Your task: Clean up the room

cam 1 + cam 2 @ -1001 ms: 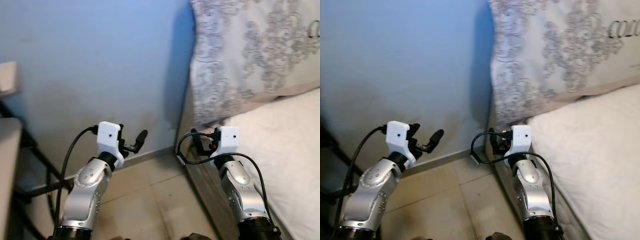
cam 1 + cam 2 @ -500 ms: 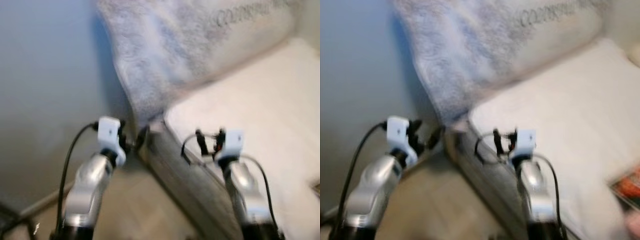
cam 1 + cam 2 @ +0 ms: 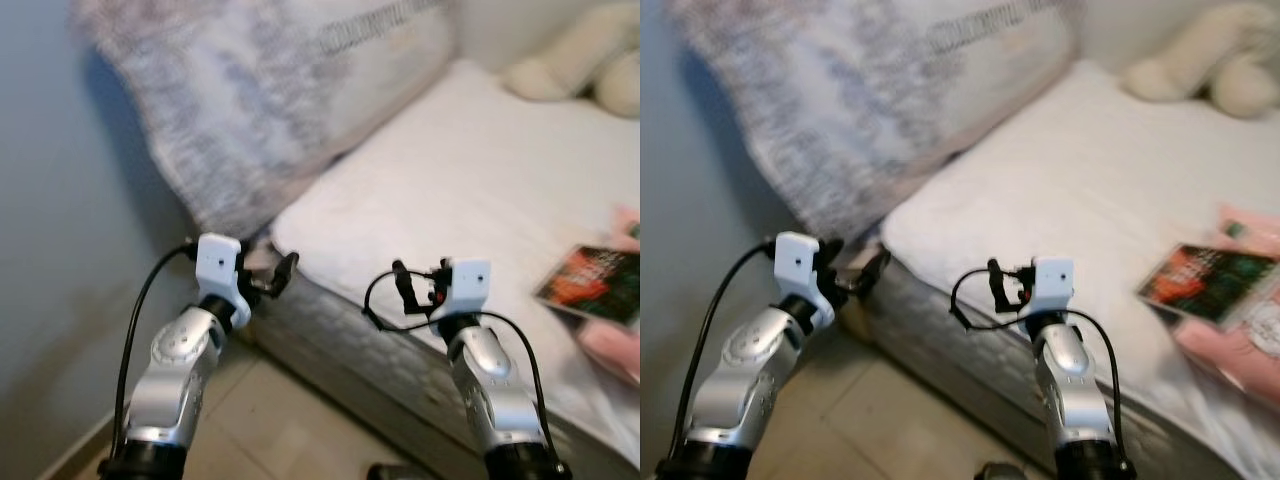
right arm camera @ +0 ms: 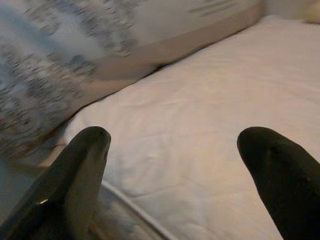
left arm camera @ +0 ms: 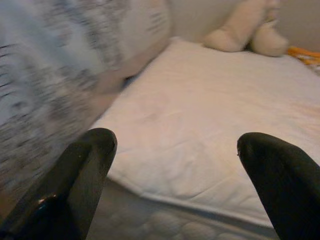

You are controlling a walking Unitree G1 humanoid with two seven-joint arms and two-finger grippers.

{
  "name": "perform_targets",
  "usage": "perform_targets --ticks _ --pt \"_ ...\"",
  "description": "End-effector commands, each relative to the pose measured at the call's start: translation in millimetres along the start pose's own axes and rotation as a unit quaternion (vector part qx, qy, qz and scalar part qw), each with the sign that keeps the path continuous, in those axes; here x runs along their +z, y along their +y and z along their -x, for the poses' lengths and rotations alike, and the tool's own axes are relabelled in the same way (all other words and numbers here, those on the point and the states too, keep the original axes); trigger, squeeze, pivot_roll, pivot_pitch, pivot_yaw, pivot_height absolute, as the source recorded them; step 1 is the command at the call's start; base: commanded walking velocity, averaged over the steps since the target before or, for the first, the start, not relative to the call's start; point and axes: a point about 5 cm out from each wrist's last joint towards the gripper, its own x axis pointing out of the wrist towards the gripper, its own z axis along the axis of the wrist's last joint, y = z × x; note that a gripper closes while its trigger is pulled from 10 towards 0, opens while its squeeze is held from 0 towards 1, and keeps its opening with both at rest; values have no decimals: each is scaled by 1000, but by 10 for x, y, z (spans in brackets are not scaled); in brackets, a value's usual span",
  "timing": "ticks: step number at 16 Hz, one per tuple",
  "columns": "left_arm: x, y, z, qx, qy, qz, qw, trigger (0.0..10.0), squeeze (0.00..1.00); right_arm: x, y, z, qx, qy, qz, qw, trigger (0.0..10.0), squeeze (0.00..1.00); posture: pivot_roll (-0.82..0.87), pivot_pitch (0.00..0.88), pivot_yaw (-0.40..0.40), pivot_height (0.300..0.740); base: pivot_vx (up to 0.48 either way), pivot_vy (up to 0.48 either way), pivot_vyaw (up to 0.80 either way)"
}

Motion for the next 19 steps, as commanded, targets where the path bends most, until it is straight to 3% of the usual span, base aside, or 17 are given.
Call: perform_targets --ticks 1,5,8,10,13,16,19 --pt "15 -25 -38 -5 0 -4 1000 10000 0 30 -52 7 -10 -9 2 1000 10000 0 -143 0 32 740 0 0 -625" --pt "-158 39 75 22 12 30 999 10000 0 127 -131 42 -37 -39 10 999 10000 0 -148 0 32 740 0 0 -625" --pt "-158 26 50 25 7 35 999 10000 0 96 -115 66 -32 -32 13 999 10000 0 -153 0 24 740 0 0 -623" --pt "-143 29 41 26 -3 39 999 10000 0 230 -56 65 -17 -73 57 996 10000 0 -154 0 19 740 0 0 -622" --pt "-62 29 45 35 -38 34 998 10000 0 520 -80 52 -40 -146 82 985 10000 0 -157 0 15 740 0 0 -615" --pt "45 -42 -4 19 -52 27 998 10000 0 421 -229 53 -84 -118 37 989 10000 0 -150 0 14 740 0 0 -581" --pt "60 -35 -23 16 -49 16 999 10000 0 355 -223 63 -87 -105 36 990 10000 0 -155 0 23 740 0 0 -581"
